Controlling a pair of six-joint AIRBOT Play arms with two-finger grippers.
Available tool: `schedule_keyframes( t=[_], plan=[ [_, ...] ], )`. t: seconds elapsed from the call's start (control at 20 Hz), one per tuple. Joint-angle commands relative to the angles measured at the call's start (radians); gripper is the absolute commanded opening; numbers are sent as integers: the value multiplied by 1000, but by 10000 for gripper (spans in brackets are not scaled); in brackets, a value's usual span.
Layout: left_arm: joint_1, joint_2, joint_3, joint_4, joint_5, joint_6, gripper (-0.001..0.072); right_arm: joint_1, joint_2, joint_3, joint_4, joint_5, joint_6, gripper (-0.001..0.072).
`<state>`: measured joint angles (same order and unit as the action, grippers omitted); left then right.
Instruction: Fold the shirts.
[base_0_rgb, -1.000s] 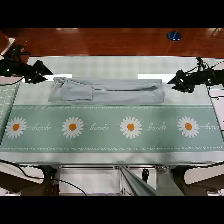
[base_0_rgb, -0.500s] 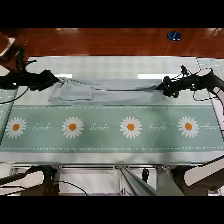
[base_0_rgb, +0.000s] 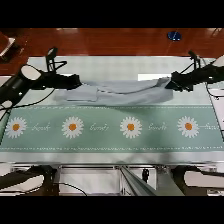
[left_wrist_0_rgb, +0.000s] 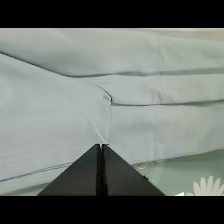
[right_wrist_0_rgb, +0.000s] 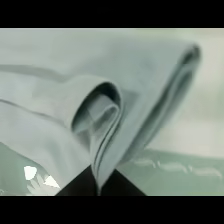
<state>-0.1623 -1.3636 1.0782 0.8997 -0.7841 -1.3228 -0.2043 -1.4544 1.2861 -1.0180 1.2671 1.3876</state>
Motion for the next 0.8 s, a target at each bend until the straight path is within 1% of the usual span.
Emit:
schedule_keyframes(
  t=[0.0,0.05,0.15,0.35,0.5,0.6,0.7,0.75],
  plan=[
    [-158,-40,37,-10,55,3,19,0,290,-146,-113,27,7,25],
    [-201,-67,63,-10,55,0,19,0,377,-203,-109,23,9,25],
    [-288,-138,136,-10,56,-51,19,0,525,-293,-89,20,28,25],
    [-452,-320,329,-10,45,-137,19,0,719,-359,-27,51,65,25],
    [-566,-447,447,-11,-26,-188,19,0,793,-359,23,47,71,25],
    [-632,-502,478,-21,-63,-209,19,0,804,-359,52,51,72,25],
    [-698,-537,481,-76,-61,-209,19,0,803,-359,89,30,72,25],
    [-726,-557,483,-104,-57,-225,19,0,803,-359,103,14,72,25]
  ],
)
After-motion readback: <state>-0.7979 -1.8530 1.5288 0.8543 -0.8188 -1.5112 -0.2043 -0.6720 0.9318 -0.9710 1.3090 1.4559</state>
